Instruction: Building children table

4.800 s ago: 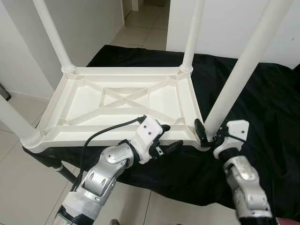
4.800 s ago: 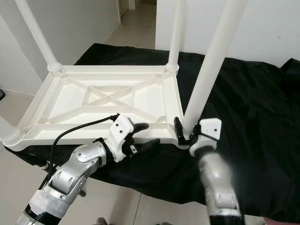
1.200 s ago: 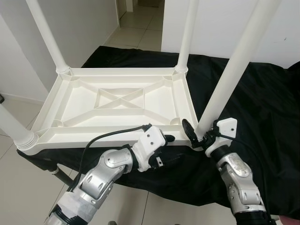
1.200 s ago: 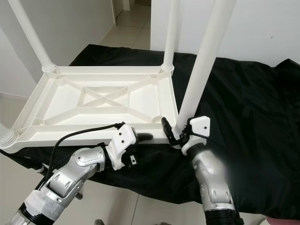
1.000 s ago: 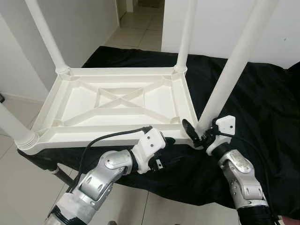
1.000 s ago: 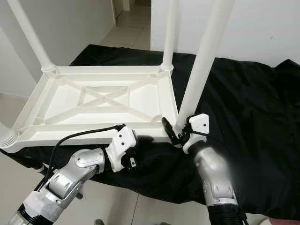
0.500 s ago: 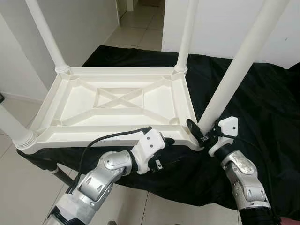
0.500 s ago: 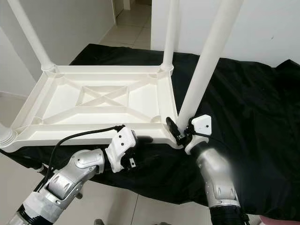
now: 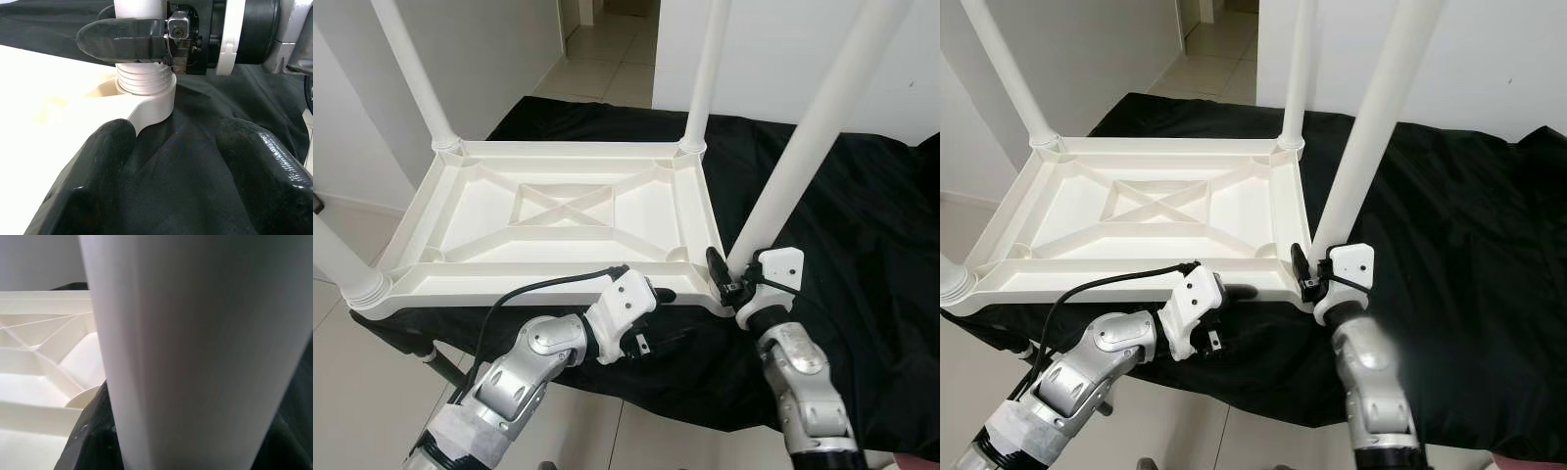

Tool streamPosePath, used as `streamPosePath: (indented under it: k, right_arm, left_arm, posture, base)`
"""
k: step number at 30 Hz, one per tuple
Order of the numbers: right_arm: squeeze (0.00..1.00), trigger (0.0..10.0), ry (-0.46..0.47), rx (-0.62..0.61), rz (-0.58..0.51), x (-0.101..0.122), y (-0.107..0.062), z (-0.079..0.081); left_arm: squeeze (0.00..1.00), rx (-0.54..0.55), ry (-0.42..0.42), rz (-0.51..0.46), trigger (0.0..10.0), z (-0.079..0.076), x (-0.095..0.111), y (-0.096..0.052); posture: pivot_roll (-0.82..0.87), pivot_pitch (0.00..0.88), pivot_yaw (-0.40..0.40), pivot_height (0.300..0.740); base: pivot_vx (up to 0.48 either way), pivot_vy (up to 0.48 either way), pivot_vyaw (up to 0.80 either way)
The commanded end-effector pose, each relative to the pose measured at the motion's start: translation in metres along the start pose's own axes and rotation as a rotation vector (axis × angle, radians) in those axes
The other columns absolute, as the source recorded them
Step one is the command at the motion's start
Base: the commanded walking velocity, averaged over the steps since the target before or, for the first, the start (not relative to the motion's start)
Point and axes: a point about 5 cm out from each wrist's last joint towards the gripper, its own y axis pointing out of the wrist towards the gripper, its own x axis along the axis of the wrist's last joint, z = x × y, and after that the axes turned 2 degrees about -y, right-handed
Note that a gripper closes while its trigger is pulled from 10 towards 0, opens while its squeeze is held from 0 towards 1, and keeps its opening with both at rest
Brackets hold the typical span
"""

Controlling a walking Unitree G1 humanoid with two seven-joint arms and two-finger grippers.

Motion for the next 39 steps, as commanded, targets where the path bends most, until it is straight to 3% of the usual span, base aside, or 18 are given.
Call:
streamPosePath:
  k: [1, 8, 10, 19, 20, 38, 39]
  right_arm:
    - [0.00, 10.0, 0.045, -0.158, 0.114, -0.020, -0.010, -0.002]
    - [0.00, 10.0, 0.096, -0.344, 0.149, -0.022, -0.019, 0.010]
    - [0.00, 10.0, 0.103, -0.325, 0.156, -0.021, -0.018, 0.024]
    - [0.00, 10.0, 0.125, -0.300, 0.164, -0.021, -0.017, 0.025]
    - [1.00, 10.0, 0.129, -0.282, 0.163, -0.021, -0.016, 0.026]
    - [1.00, 10.0, 0.054, -0.174, 0.112, -0.017, -0.011, 0.018]
    - [0.00, 10.0, 0.045, -0.105, 0.075, -0.013, -0.011, 0.009]
  left_arm:
    - [0.00, -0.054, 0.009, 0.019, 10.0, -0.002, -0.003, -0.001]
    - [0.00, -0.053, 0.008, 0.020, 10.0, -0.002, -0.003, -0.001]
    - [0.00, -0.055, 0.007, 0.020, 10.0, -0.003, -0.004, -0.001]
    - [0.00, -0.056, 0.011, 0.020, 10.0, -0.002, -0.003, -0.001]
    - [0.00, -0.057, 0.012, 0.020, 10.0, -0.002, -0.003, 0.000]
    - [0.00, -0.057, 0.014, 0.011, 10.0, -0.003, -0.001, 0.001]
    - [0.00, -0.051, 0.014, 0.010, 10.0, -0.002, -0.001, 0.001]
  posture:
    - [-0.05, 0.081, 0.011, 0.740]
    - [-0.05, 0.080, 0.009, 0.740]
    - [-0.05, 0.080, 0.012, 0.740]
    - [-0.05, 0.079, 0.012, 0.740]
    - [-0.05, 0.079, 0.012, 0.740]
    - [-0.05, 0.081, 0.006, 0.740]
    - [-0.05, 0.084, 0.005, 0.740]
  base:
    - [0.000, 0.000, 0.00]
    - [0.000, 0.000, 0.00]
    - [0.000, 0.000, 0.00]
    - [0.000, 0.000, 0.00]
    - [0.000, 0.000, 0.00]
    - [0.000, 0.000, 0.00]
    - [0.000, 0.000, 0.00]
